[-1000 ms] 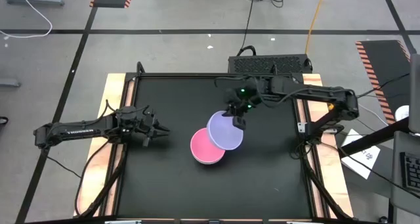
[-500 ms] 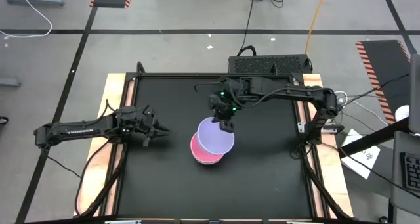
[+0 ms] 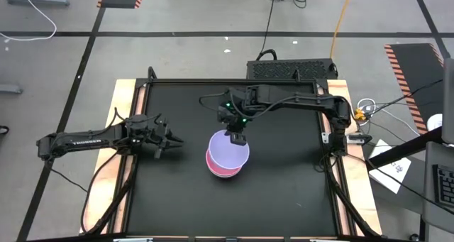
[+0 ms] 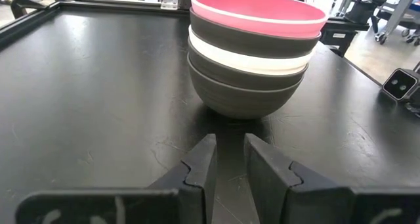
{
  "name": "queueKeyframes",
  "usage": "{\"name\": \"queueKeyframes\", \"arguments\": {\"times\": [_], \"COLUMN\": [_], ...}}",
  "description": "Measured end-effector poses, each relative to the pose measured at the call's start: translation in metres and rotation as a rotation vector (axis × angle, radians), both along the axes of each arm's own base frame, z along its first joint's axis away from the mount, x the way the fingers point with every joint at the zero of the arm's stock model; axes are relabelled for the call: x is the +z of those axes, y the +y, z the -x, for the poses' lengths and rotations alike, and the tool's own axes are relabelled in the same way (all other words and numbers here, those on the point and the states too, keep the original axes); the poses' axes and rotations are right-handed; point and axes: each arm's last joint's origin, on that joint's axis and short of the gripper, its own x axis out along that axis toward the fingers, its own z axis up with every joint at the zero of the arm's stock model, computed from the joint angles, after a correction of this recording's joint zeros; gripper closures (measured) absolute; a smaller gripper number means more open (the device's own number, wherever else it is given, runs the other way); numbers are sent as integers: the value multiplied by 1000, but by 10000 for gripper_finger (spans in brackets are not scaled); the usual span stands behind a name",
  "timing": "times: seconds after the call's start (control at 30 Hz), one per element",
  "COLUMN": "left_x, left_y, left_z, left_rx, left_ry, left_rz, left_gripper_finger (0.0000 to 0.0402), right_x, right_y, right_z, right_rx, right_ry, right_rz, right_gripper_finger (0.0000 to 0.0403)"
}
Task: Nest bowls inside each other
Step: Stack the light purple bowl on top of the stacked pink bowl
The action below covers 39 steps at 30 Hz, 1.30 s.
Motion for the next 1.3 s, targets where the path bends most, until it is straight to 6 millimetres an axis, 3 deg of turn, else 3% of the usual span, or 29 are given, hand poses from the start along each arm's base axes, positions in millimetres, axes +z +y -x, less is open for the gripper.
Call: {"name": "queueKeyframes", "arguments": {"times": [0.53,1.3], "left_x": [0,0], "left_y": [0,0], "left_z": [0,0], "left_rx": [-1,-2], "left_ry": [-2,-2], "left_rz": [-1,-1], "left_gripper_finger": [321,321], "right_x": [-43,-47], "right_y": [3,18], "right_z": [-18,-8], "right_rx": [12,-27], "right_ry": [138,278], "right_rz": [29,80], "right_gripper_finger": [403,403]}}
